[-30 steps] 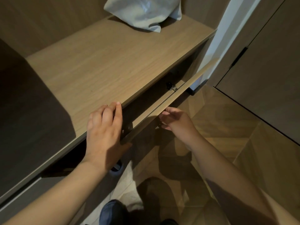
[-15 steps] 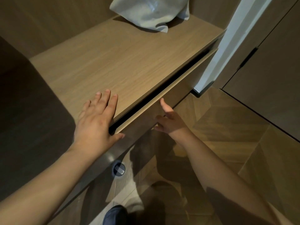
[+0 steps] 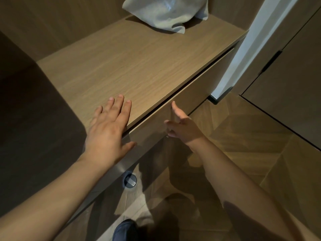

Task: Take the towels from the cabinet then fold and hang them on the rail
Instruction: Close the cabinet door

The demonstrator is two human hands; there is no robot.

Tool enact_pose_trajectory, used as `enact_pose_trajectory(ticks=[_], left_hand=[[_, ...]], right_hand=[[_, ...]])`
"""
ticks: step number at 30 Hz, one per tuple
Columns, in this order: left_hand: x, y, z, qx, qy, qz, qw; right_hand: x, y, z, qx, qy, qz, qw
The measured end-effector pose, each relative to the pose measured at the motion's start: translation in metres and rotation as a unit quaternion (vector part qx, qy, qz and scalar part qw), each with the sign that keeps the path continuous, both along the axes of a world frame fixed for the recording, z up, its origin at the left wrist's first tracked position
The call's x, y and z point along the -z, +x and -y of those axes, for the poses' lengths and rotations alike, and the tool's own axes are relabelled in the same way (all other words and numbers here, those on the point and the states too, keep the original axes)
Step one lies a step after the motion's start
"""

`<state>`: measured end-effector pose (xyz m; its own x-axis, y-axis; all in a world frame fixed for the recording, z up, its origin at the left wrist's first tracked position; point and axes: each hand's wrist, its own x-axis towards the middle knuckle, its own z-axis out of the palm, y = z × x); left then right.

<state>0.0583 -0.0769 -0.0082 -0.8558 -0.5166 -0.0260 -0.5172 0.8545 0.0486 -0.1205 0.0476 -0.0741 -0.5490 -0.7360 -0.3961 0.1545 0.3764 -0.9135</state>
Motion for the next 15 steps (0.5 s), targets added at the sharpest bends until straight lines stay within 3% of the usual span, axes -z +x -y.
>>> enact_pose_trajectory(ticks=[7, 11, 15], left_hand=[[-0.014, 0.0, -0.007, -0.023, 0.029, 0.037, 0.999], [-0.035, 0.002, -0.03, -0.045, 0.084, 0.069, 0.993], [-0.08, 0.02, -0.067, -0.023, 0.122, 0.076, 0.989]], right_hand=[[-0.033, 0.013, -0.042, 0.0, 0.142, -0.207, 0.968], [-0.077, 0.025, -0.078, -0.073, 0.219, -0.334, 0.914], [-0.137, 0.043, -0.117, -0.11, 0.239, -0.417, 0.87]])
